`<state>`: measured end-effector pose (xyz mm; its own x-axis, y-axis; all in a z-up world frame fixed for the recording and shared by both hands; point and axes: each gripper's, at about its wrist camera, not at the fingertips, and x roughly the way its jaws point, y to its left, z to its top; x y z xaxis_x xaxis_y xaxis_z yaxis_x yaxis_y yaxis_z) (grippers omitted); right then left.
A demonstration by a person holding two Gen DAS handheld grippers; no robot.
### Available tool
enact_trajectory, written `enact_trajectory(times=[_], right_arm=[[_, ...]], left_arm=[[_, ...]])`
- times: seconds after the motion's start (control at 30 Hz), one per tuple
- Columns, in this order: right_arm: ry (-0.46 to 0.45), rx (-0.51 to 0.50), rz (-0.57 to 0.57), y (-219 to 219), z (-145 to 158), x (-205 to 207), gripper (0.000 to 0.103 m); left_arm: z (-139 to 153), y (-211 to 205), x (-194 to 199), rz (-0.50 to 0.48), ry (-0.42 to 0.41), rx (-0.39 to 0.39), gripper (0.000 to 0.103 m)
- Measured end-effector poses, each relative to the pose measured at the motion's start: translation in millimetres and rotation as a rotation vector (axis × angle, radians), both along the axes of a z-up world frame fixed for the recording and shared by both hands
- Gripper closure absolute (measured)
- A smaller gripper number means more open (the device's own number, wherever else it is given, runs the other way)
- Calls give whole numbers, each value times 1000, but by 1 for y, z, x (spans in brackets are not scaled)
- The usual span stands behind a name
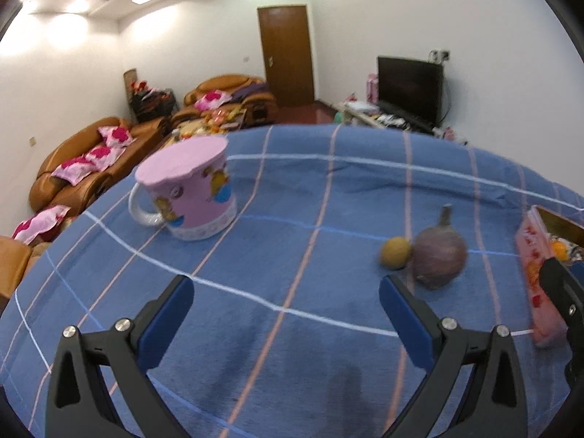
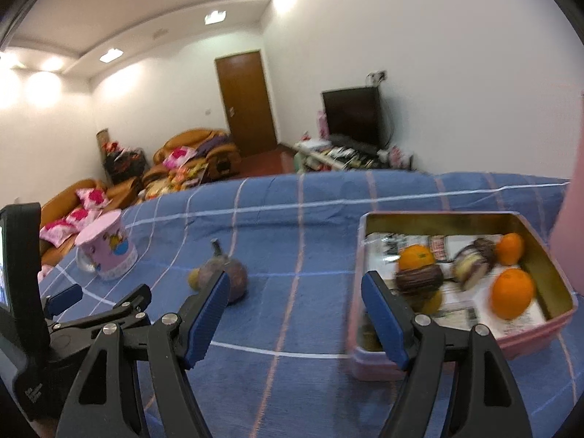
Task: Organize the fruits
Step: 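Grasp the dark purple stemmed fruit with the right tool, then lift the purple fruit with the right tool while the left tool grasps the small yellow-brown fruit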
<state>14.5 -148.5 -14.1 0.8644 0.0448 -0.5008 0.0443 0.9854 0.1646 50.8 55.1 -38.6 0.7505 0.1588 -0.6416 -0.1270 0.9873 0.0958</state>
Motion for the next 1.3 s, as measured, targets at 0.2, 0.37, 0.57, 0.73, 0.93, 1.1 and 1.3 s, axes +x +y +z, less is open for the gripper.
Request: enact_trajectory(times=[0.2,0.37,0.57,0.73,0.93,1.1,1.3], right_arm=[[111,29,111,20,-13,34,27],[142,9,167,36,-18,54,28],[235,-8,206,49,-29,89,40],[287,-25,234,57,-36,105,41],[317,23,255,57,-42,109,49],[247,55,209,44,-32,90,49],[89,3,125,36,-10,46,49]], left_arm=[[-12,17,14,54,83,10,0],[-18,19,22,51,126,26,0],[-19,15,24,42,135,47,0],[-18,12,27,40,142,51,0],[-18,13,29,37,145,41,0],[-19,15,29,14,146,20,0],[-13,5,28,-58,111,14,0]])
